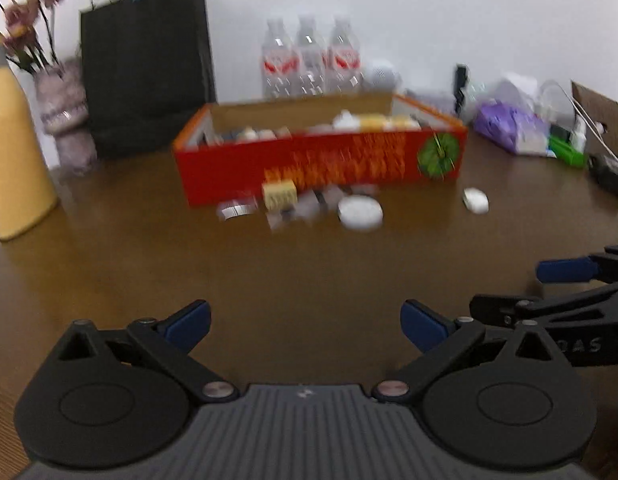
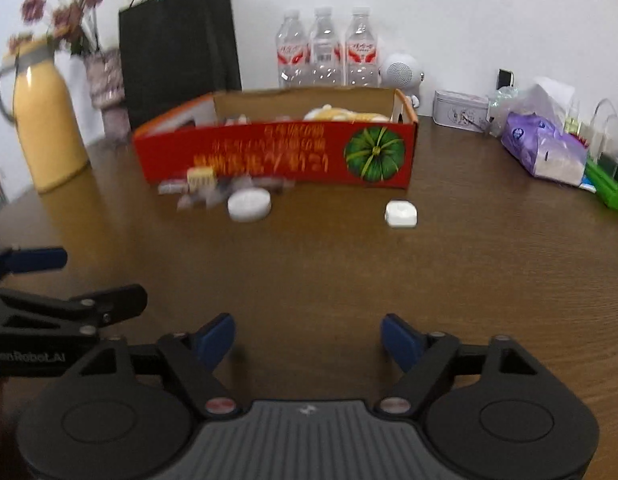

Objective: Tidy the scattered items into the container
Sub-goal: 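Grasp the white round disc with the right tool while the left tool grasps a clear wrapper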

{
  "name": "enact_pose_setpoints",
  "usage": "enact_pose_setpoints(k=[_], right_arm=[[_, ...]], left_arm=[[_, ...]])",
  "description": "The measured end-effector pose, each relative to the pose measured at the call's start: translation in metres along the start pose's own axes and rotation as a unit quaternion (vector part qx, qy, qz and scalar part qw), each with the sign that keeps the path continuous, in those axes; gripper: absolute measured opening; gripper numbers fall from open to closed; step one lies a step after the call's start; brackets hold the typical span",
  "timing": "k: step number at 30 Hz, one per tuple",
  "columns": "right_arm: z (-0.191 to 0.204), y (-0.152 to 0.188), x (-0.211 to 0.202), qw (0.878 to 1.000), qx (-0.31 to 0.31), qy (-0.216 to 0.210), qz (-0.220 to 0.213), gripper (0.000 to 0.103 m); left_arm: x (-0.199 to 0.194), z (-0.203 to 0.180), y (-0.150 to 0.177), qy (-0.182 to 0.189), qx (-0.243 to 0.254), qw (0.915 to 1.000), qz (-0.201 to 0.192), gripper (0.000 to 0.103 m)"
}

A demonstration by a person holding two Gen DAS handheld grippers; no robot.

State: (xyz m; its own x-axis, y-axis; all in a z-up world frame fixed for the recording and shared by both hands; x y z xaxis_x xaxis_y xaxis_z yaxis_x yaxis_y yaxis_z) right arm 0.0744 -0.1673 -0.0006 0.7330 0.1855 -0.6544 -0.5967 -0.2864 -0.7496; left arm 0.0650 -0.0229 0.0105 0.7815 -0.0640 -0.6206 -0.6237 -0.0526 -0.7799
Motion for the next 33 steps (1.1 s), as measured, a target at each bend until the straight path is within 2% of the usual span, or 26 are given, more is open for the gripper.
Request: enact_pose_setpoints(k=[6,11,12,18,20,21,24,26,29,31,32,33], right_arm=[[-0.001,0.007,-0.003,1.000,0.005,0.018,-0.017,0.080],[-0.003,0.007,0.003,1.000,0.007,0.009,-0.011,0.095],[-0.002,0.007,0.004,1.000,0.005,0.005,-0.010,0.101],[0.000,0.006,0.007,1.000,0.000,-0.003,-0.007,0.103],[0.000,0.002,0.010,1.000,-0.003,-0.012,-0.013,0.098],[0.001,-0.001,0.012,1.000,-0.008,-0.014,-0.016,0.090],[0.007,-0.022,0.026,0.998,-0.055,-0.008,-0.023,0.089],[0.013,-0.041,0.041,0.996,-0.076,-0.026,-0.036,0.086],[0.022,-0.069,0.070,0.996,-0.070,-0.053,-0.026,0.085],[0.029,-0.082,0.086,0.996,-0.066,-0.062,-0.027,0.082],[0.032,-0.086,0.095,0.996,-0.063,-0.058,-0.022,0.074],[0.031,-0.087,0.101,0.997,-0.055,-0.057,-0.018,0.062]], left_arm=[[0.009,0.007,0.007,0.017,-0.025,0.9995,0.009,0.103],[0.014,0.016,0.006,0.005,-0.039,0.9991,0.017,0.103],[0.015,0.015,0.005,-0.001,-0.035,0.9992,0.018,0.103],[0.017,0.015,0.004,-0.005,-0.034,0.9992,0.019,0.103],[0.018,0.019,0.002,-0.006,-0.035,0.9992,0.016,0.103],[0.018,0.025,0.000,-0.017,-0.036,0.9991,0.013,0.103],[0.021,0.062,-0.012,-0.092,-0.074,0.9930,-0.005,0.103],[0.023,0.081,-0.020,-0.103,-0.096,0.9899,-0.011,0.103],[0.018,0.087,-0.037,-0.051,-0.099,0.9935,-0.023,0.103],[0.015,0.077,-0.046,-0.005,-0.070,0.9966,-0.043,0.103],[0.016,0.071,-0.049,0.006,-0.048,0.9975,-0.051,0.103],[0.019,0.063,-0.052,0.008,-0.022,0.9982,-0.055,0.103]])
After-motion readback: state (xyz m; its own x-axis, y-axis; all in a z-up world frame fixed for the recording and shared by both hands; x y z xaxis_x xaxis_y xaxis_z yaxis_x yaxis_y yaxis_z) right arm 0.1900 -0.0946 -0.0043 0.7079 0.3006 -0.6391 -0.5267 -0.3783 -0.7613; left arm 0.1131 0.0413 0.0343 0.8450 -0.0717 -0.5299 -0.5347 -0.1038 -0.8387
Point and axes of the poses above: each gripper's, at about its wrist camera, not at the fingertips, and x roughly the way its jaws point, z to its left, y to its underside, the point moved 4 cm from there along x, roughly the way its jaws point, and after that the axes turned 10 degrees about -x, right-handed, at the moved point
